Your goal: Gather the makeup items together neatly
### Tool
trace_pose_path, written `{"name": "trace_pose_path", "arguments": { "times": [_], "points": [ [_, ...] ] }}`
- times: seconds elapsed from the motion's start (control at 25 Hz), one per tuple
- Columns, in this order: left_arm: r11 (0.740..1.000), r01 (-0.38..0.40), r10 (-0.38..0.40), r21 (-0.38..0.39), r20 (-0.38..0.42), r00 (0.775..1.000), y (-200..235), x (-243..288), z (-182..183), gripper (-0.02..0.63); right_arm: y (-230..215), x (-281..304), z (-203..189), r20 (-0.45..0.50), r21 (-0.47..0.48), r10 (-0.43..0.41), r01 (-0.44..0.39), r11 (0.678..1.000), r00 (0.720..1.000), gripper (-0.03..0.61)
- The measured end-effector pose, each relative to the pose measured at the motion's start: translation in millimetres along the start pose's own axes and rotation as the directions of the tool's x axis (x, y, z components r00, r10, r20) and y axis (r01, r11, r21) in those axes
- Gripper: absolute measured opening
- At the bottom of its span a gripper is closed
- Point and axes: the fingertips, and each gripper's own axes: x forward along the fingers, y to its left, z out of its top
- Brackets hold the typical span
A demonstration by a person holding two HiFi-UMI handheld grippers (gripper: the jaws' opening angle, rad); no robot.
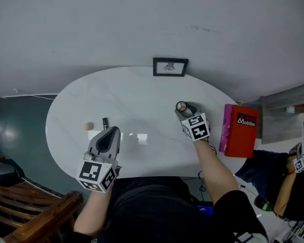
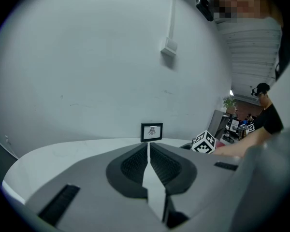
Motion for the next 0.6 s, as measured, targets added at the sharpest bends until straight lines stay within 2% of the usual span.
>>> {"name": "trace_pose_path", "arguments": {
  "times": [0.32,0.6],
  "points": [
    [0.998,-0.049,0.051,-0.031,0.038,0.998,56,-49,-4,0.026,42,-26,64,0.118,0.016,-0.006,0.004,1.0,0.993,0.212],
    [0.996,-0.086,0.088,-0.025,0.078,0.993,108,-82,-2,0.025,117,-34,121,0.188,-0.022,0.066,-0.063,0.998,0.98,0.212]
  ]
}}
